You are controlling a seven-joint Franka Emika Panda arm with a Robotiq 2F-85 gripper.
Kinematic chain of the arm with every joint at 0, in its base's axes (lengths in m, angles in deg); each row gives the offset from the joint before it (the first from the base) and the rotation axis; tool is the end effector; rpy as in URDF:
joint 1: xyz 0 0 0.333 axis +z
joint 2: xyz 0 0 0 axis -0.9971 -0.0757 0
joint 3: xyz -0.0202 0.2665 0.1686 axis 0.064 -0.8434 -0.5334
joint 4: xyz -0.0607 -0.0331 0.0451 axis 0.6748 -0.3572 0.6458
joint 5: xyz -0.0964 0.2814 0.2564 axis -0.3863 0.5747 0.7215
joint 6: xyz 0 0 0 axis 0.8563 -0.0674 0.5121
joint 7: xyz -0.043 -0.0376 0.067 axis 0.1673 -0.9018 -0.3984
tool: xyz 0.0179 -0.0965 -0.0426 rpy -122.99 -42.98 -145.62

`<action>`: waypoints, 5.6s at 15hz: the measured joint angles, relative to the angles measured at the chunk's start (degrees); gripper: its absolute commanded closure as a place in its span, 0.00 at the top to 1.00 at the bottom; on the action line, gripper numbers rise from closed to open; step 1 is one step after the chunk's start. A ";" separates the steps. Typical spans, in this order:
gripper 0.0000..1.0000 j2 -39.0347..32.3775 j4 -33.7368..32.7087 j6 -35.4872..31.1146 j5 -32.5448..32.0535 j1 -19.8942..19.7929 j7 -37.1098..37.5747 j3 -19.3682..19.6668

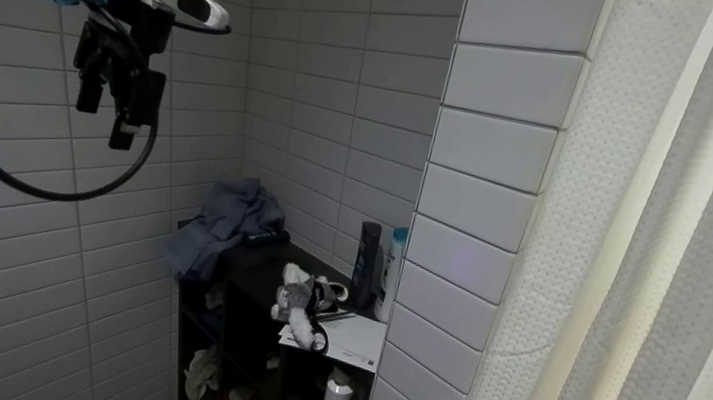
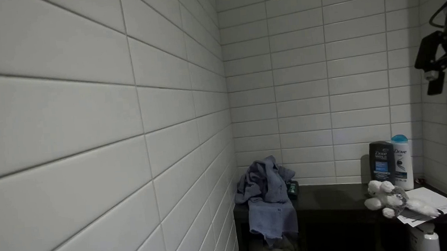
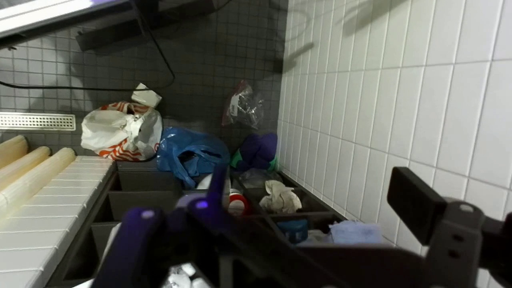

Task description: Remove the doll from the top of the cabinet

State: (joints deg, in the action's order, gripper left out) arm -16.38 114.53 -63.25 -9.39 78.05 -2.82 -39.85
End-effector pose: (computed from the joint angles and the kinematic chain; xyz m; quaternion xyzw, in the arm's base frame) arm 0.3103 -0.0846 0.5251 -0.9684 0.1815 0.0509 0.1633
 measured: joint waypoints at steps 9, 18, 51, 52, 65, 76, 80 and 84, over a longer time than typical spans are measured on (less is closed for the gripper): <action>1.00 -4.03 3.75 -19.10 7.34 -0.01 11.49 -5.58; 1.00 -18.47 -4.46 -22.24 12.35 -0.03 17.61 -4.69; 1.00 -43.53 -18.51 -52.43 14.81 0.44 32.31 -3.91; 1.00 -44.52 -18.59 -52.92 13.87 0.45 33.54 -3.86; 1.00 -39.60 -19.73 -33.89 -17.00 -1.36 54.35 -0.83; 1.00 -55.24 -31.17 -37.59 -8.67 0.73 52.04 -2.39; 1.00 -58.34 -36.03 -29.70 0.43 -0.43 46.73 -2.26; 1.00 -58.35 -36.34 -24.78 4.70 -2.35 42.78 -1.39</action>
State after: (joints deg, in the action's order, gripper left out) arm -74.73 78.20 -88.03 -4.69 75.69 39.96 -41.24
